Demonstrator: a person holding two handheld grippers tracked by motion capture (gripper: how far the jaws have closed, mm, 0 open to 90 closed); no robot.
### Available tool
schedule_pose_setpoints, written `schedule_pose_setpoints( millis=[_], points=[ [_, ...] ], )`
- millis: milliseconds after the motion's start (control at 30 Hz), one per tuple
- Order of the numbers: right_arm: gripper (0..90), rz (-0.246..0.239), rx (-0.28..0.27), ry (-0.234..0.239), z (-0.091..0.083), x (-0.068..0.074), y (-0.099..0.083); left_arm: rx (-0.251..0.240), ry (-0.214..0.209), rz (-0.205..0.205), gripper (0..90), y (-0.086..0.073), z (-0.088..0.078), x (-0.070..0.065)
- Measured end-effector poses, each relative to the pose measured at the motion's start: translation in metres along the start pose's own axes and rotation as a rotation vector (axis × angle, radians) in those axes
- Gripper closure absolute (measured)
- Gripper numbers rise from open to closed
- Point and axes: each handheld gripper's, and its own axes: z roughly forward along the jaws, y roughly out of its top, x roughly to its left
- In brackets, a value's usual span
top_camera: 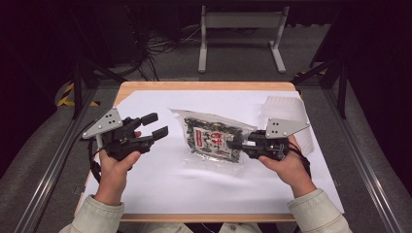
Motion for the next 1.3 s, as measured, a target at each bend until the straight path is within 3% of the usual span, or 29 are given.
schedule_pose_setpoints(
  millis=[333, 633, 867, 1300],
  points=[
    [75.5, 0.009, -0.003, -0.062, -0.020, -0.008, 0.010, 0.071, 0.021, 0.032, 28.0, -0.023, 0.005, 0.010],
    [75.4, 0.016, -0.021, -0.131, -0.036, -0.018, 0.017, 0.127, 0.040, -0.001, 25.0, -0.047, 0.007, 0.024],
    [75.4, 0.022, -0.031, -0.189, -0.050, -0.025, 0.021, 0.114, 0.068, 0.008, 24.8, -0.060, 0.005, 0.034],
    [75.5, 0.040, -0.047, -0.297, -0.077, -0.044, 0.027, 0.168, 0.087, -0.011, 23.9, -0.092, 0.011, 0.042]
  ],
)
